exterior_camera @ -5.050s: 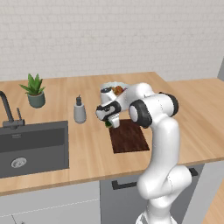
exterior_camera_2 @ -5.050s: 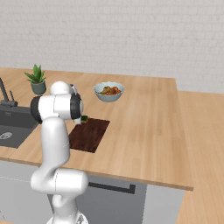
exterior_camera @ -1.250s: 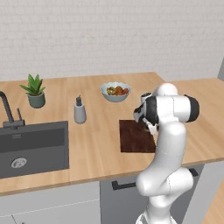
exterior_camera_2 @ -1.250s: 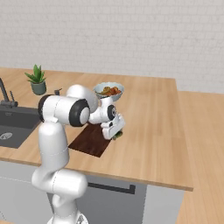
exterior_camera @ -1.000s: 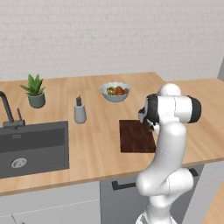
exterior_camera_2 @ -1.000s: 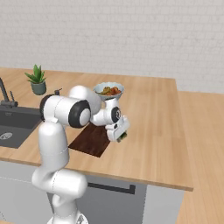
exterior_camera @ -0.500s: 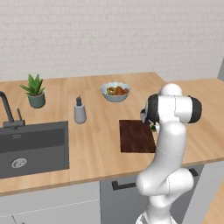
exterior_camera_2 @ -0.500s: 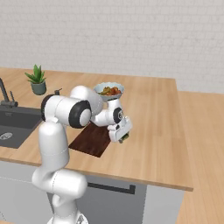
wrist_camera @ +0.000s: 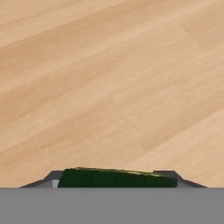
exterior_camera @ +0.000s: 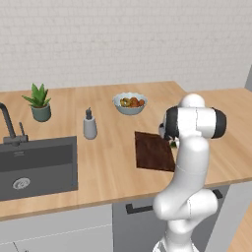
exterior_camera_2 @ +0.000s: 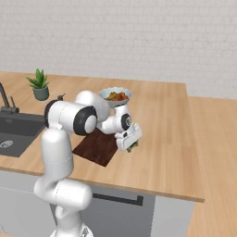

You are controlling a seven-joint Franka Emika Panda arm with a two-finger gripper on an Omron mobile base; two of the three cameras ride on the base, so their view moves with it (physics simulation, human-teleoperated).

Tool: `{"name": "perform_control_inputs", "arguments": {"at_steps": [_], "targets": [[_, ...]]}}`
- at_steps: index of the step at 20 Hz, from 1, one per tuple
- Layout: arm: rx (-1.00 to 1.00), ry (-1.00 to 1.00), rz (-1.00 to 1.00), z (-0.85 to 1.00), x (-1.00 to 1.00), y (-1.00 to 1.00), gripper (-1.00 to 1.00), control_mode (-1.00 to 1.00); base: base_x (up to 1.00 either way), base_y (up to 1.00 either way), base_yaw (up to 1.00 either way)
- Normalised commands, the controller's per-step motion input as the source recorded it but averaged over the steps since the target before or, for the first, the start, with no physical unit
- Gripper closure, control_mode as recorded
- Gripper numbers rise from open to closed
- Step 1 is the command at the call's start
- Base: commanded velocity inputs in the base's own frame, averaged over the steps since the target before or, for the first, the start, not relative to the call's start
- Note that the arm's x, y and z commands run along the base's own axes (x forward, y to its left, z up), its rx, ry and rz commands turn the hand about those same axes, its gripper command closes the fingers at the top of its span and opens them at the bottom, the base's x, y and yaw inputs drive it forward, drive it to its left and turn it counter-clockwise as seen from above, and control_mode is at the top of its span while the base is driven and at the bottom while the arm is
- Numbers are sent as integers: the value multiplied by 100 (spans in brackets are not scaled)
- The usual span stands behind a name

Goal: Pick up the sponge from the counter and clean the cutting board by briefly scrubbing or pressing down on the cutting board. Once finished, release the sponge.

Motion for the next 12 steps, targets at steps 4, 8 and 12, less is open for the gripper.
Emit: {"name": "perform_control_inputs", "arguments": {"at_steps": [4,8,12], "targets": [[-2,0,-3,-70,-100,-65,100,-100,0,0,0],[0,0,-2,-63,-100,-72,100,-100,0,0,0],[14,-13,-2,45,-100,-13,100,-100,0,0,0]]}}
